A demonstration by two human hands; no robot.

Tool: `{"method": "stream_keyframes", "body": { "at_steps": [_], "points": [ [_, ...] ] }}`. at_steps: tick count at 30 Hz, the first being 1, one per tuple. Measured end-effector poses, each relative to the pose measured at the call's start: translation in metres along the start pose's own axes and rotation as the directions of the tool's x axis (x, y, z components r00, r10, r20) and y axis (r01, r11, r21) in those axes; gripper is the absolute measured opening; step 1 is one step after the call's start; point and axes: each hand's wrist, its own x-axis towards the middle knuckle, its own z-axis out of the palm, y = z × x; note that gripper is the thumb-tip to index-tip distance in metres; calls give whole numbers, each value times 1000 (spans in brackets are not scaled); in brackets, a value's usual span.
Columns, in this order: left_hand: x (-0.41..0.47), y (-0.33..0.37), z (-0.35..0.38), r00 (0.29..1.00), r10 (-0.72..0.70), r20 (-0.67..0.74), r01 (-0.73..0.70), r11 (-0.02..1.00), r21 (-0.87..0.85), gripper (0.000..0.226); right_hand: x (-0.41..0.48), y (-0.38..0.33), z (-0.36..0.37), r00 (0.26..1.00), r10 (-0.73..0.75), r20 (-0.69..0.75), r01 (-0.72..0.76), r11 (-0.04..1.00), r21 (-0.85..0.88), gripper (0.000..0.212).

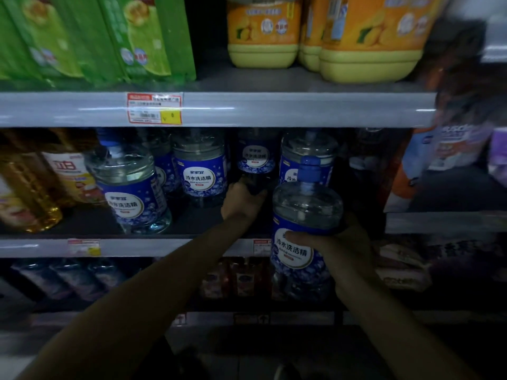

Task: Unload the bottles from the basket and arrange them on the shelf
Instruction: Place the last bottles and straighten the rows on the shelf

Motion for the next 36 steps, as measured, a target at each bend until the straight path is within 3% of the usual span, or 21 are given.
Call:
{"method": "stream_keyframes", "body": {
  "at_steps": [3, 6, 12, 16, 23, 29, 36],
  "points": [
    [-28, -3, -29, 994, -38, 102, 56, 983, -174, 28, -9, -4, -1, 999, -48, -7, 48, 999, 1, 86],
    [-57, 3, -58, 986, -8, 169, 71, 926, -370, 19, -14, -9, 3, 998, -55, 25, 54, 998, 30, 73],
    [-98, 10, -97, 952, 135, 276, 53, 813, -579, 30, -17, -22, 14, 996, -68, 58, 67, 998, 9, 63],
    [-103, 1, -97, 914, 192, 357, 82, 775, -626, 46, -17, -24, 24, 993, -87, 83, 87, 996, -1, 77],
    [-95, -5, -102, 955, 257, 151, -125, 806, -579, 58, -6, -26, 39, 967, -194, 164, 202, 979, -32, 81],
    [-94, -8, -110, 943, 332, 39, -258, 797, -546, 63, 9, -23, 44, 906, -343, 248, 370, 926, -72, 92],
    [-83, -10, -111, 930, 359, -81, -358, 835, -418, 78, 27, -15, 61, 855, -491, 167, 518, 825, -224, 98]
  ]
}}
